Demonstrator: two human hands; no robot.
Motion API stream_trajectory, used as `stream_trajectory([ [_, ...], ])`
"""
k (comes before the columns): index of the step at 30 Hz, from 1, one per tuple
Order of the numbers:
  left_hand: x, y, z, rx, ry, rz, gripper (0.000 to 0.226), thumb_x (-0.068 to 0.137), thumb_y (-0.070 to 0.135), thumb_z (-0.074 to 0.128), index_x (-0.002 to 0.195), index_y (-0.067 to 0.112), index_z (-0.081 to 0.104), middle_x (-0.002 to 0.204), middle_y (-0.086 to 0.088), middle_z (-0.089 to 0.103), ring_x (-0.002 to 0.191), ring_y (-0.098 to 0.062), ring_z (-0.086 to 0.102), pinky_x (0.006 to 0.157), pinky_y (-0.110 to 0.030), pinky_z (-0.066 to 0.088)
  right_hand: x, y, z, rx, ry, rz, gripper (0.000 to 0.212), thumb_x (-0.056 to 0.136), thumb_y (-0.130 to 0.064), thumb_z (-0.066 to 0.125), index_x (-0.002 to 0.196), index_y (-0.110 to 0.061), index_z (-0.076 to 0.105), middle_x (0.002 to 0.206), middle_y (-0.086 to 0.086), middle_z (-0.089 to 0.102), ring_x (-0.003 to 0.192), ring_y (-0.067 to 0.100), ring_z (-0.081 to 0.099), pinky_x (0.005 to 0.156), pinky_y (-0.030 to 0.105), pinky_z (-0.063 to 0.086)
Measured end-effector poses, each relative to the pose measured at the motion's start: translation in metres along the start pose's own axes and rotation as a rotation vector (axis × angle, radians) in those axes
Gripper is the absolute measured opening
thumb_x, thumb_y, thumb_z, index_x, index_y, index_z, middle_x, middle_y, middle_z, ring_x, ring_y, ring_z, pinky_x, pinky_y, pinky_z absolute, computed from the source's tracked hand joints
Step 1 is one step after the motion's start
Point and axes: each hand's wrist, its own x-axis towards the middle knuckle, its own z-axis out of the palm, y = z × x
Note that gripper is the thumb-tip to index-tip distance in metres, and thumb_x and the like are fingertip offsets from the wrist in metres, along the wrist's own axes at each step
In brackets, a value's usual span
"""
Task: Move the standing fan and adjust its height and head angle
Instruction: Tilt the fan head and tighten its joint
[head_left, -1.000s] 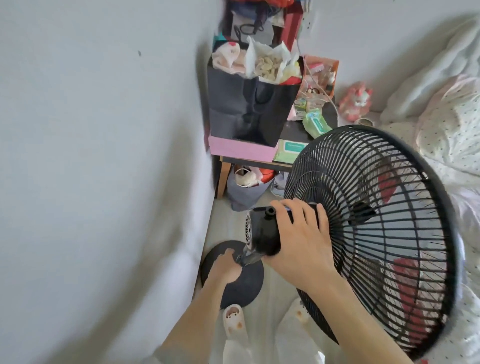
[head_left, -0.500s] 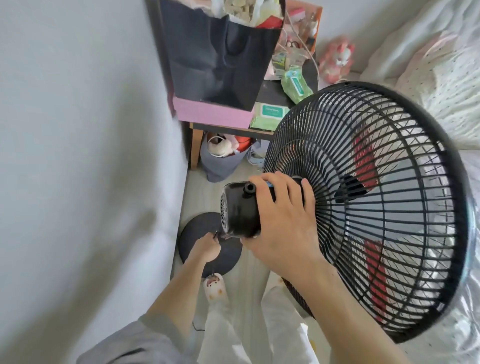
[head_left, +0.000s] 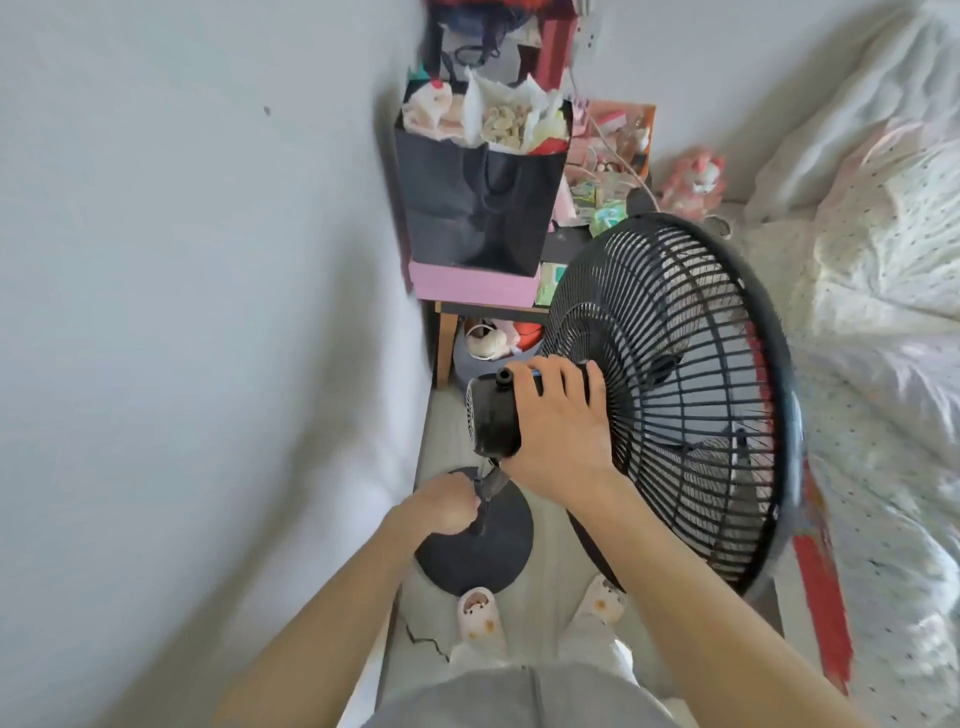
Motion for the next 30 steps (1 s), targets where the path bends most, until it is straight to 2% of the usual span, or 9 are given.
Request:
stream_trajectory([
  [4, -0.043, 0.033, -0.035, 0.167, -0.038, 0.099, 0.033, 0.101, 0.015, 0.046, 0.068, 0.013, 0.049, 0.066, -0.002, 0.043, 0.058, -0.012, 0.041, 0.064, -0.030, 0.040, -0.002, -0.001, -0.002, -0.004, 0.026, -0.003, 0.086, 0.080, -0.045, 0.070, 0.151, -0.021, 0.028, 0.155, 0.006, 0.035, 0.147, 0.029, 0.023, 0.123, 0.054, 0.005],
  [8, -0.085, 0.066, -0.074, 0.326, -0.049, 0.124, 0.021, 0.098, 0.014, 0.050, 0.079, 0.012, 0.058, 0.073, -0.002, 0.054, 0.073, -0.022, 0.055, 0.069, -0.034, 0.048, -0.001, 0.003, -0.001, 0.010, 0.010, -0.001, 0.090, 0.079, -0.043, 0.070, 0.153, -0.020, 0.024, 0.156, 0.007, 0.031, 0.147, 0.030, 0.021, 0.123, 0.055, 0.003],
  [12, -0.124, 0.092, -0.121, 0.385, 0.022, 0.145, 0.023, 0.095, 0.017, 0.052, 0.093, 0.004, 0.071, 0.070, -0.003, 0.055, 0.059, -0.018, 0.051, 0.053, -0.027, 0.041, -0.003, 0.007, 0.000, 0.029, 0.031, -0.020, 0.091, 0.077, -0.046, 0.072, 0.151, -0.018, 0.027, 0.154, 0.009, 0.033, 0.146, 0.032, 0.023, 0.122, 0.055, 0.002],
  [16, -0.141, 0.115, -0.169, 0.390, 0.032, 0.204, 0.028, 0.098, 0.029, 0.055, 0.086, 0.018, 0.078, 0.058, 0.013, 0.058, 0.069, -0.008, 0.058, 0.063, -0.022, 0.045, -0.008, 0.007, 0.003, 0.058, 0.062, -0.033, 0.083, 0.081, -0.046, 0.066, 0.150, -0.018, 0.029, 0.152, 0.008, 0.036, 0.144, 0.032, 0.026, 0.121, 0.055, 0.003],
  [18, -0.137, 0.121, -0.181, 0.410, 0.031, 0.227, 0.030, 0.099, 0.032, 0.054, 0.086, 0.019, 0.079, 0.056, 0.013, 0.058, 0.065, -0.005, 0.056, 0.066, -0.021, 0.045, -0.008, 0.006, 0.004, 0.070, 0.056, -0.033, 0.085, 0.080, -0.047, 0.067, 0.149, -0.019, 0.028, 0.151, 0.007, 0.036, 0.144, 0.032, 0.025, 0.122, 0.055, 0.004],
  [22, -0.120, 0.128, -0.193, 0.455, 0.005, 0.279, 0.029, 0.097, 0.035, 0.056, 0.080, 0.023, 0.077, 0.055, 0.015, 0.062, 0.070, -0.005, 0.060, 0.074, -0.026, 0.049, -0.010, 0.010, 0.004, 0.071, 0.047, -0.029, 0.087, 0.080, -0.050, 0.068, 0.150, -0.022, 0.026, 0.152, 0.006, 0.033, 0.145, 0.032, 0.023, 0.122, 0.055, 0.001],
  [25, -0.102, 0.129, -0.203, 0.445, 0.026, 0.325, 0.032, 0.096, 0.041, 0.057, 0.072, 0.026, 0.073, 0.055, 0.018, 0.066, 0.070, -0.002, 0.062, 0.068, -0.022, 0.045, -0.010, 0.014, 0.002, 0.072, 0.046, -0.021, 0.085, 0.079, -0.043, 0.070, 0.149, -0.019, 0.028, 0.152, 0.007, 0.032, 0.146, 0.032, 0.022, 0.122, 0.055, -0.001],
  [27, -0.090, 0.126, -0.204, 0.417, 0.092, 0.377, 0.038, 0.093, 0.048, 0.061, 0.072, 0.019, 0.073, 0.052, 0.022, 0.064, 0.064, -0.005, 0.060, 0.062, -0.020, 0.043, -0.011, 0.015, 0.002, 0.061, 0.044, -0.011, 0.088, 0.079, -0.042, 0.069, 0.151, -0.015, 0.026, 0.153, 0.008, 0.032, 0.147, 0.033, 0.021, 0.122, 0.055, 0.000],
  [30, -0.072, 0.118, -0.205, 0.249, 0.225, 0.450, 0.045, 0.082, 0.056, 0.070, 0.066, 0.015, 0.070, 0.057, 0.009, 0.067, 0.055, -0.008, 0.056, 0.057, -0.021, 0.044, -0.011, 0.014, -0.001, 0.042, 0.043, -0.012, 0.096, 0.082, -0.044, 0.067, 0.156, -0.008, 0.016, 0.157, 0.010, 0.029, 0.148, 0.034, 0.019, 0.123, 0.056, 0.000],
])
